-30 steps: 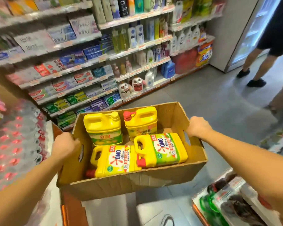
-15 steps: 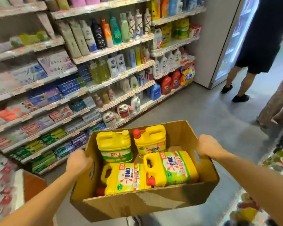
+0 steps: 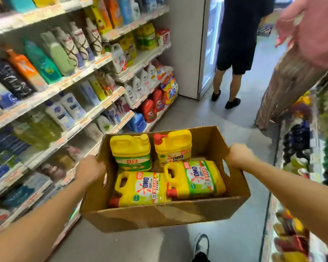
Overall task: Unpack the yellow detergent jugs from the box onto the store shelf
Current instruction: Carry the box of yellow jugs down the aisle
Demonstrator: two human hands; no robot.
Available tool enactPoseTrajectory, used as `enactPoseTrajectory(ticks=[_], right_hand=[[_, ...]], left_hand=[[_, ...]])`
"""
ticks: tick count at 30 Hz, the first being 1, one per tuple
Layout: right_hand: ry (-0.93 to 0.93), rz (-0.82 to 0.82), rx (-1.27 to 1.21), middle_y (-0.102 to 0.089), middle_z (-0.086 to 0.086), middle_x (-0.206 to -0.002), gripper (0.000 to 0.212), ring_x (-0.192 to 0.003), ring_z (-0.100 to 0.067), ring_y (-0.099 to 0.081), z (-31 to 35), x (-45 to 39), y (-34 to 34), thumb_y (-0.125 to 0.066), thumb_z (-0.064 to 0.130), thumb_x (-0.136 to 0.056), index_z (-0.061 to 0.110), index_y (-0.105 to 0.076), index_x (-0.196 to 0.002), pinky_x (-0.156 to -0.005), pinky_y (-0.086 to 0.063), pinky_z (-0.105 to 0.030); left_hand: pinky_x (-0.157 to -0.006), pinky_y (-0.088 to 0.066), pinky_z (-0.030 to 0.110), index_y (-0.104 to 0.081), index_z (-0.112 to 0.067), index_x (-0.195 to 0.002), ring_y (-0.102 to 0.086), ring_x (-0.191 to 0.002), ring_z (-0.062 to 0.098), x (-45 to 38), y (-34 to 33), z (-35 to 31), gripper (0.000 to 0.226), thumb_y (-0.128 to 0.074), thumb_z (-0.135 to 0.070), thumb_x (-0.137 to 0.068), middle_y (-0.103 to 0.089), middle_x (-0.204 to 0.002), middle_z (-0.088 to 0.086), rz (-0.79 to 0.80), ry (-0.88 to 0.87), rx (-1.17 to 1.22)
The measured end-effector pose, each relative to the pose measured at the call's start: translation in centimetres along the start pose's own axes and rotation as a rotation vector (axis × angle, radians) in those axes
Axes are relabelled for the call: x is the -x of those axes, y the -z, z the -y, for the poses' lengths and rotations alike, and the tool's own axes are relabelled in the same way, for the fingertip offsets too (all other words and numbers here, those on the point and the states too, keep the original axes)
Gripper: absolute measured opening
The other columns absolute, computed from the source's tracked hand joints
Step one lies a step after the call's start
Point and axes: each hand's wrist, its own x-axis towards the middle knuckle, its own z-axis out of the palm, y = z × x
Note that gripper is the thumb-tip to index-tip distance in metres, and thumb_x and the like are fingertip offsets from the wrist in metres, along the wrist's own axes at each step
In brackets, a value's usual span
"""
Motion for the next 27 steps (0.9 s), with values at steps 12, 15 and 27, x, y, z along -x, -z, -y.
enactPoseTrajectory(ticks=[12,15,27], right_hand=[[-0.073,-0.041,-0.091,-0.067,-0.016,-0.085,0.023,-0.08,-0.034,-0.065,-1.6,-26.1,13.0,-0.055,0.02,-0.099,0.003,-0.063,-0.086,-0.065,-0.05,-0.039],[-0.157,-0.05,-0.104,-0.072,-0.017,-0.09,0.019,-0.081,-0.034,-0.071,-2.3,-32.5,15.5,-0.058,0.016,-0.094,0.0,-0.068,-0.094,-0.063,-0.056,-0.036],[-0.234,-0.037,-0.015,-0.062,-0.012,-0.08,0.018,-0.063,-0.026,-0.056,0.3,-58.5,24.6,-0.058,0.012,-0.095,0.007,-0.056,-0.077,-0.057,-0.044,-0.031]], left_hand=[[-0.069,-0.05,0.04,-0.062,0.004,-0.077,-0.066,-0.084,0.042,-23.0,-3.8,-25.9,0.037,-0.059,-0.029,-0.093,-0.069,-0.088,0.029,0.045,-0.129,-0.055],[-0.072,-0.052,0.042,-0.061,0.005,-0.073,-0.068,-0.087,0.044,-28.5,-4.9,-32.0,0.037,-0.061,-0.027,-0.092,-0.069,-0.088,0.032,0.051,-0.152,-0.025],[-0.072,-0.049,0.043,-0.061,0.003,-0.079,-0.066,-0.092,0.047,-50.2,-10.7,-49.7,0.036,-0.059,-0.03,-0.094,-0.067,-0.09,0.03,0.088,-0.176,0.002]])
